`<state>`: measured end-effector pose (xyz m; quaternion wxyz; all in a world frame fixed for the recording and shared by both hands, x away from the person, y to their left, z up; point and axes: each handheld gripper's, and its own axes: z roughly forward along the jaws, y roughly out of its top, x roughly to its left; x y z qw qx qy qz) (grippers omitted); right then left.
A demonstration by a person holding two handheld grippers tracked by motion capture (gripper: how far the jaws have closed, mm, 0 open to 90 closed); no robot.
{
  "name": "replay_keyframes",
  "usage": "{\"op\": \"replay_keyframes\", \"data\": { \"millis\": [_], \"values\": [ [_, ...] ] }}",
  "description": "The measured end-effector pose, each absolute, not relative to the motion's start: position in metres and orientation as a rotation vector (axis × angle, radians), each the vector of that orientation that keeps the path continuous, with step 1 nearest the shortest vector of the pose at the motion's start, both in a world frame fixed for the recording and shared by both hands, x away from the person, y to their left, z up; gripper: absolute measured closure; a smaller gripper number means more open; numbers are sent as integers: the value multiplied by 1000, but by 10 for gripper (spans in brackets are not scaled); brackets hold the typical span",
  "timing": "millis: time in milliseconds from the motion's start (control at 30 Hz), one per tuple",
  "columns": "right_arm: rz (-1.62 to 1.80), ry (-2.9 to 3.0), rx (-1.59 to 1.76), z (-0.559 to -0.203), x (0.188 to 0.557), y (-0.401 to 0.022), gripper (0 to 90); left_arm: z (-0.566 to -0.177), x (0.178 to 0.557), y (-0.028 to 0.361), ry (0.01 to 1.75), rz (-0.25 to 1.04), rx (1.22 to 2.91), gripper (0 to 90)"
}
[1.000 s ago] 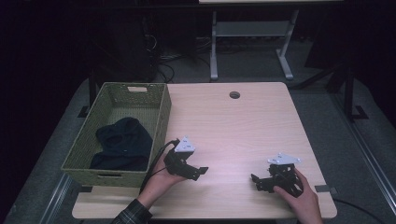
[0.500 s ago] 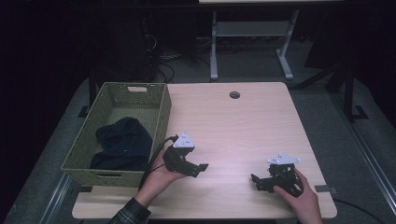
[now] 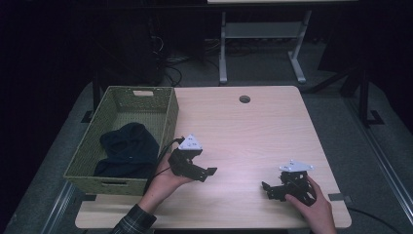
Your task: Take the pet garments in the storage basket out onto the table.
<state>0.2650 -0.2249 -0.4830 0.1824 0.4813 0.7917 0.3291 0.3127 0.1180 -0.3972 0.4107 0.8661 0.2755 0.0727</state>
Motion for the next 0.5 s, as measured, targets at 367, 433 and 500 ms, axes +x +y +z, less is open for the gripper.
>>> {"op": "replay_keyframes", "data": {
  "millis": [367,433,500],
  "values": [
    [929,2235,1357,-483,265,-225,0,-384,317,120,696,181,2167,138],
    [930,2235,1357,-483,265,-225,0,-380,319,121,690,180,2160,138],
    [930,2235,1355,-483,265,-225,0,-376,320,123,685,175,2160,138]
  ]
}}
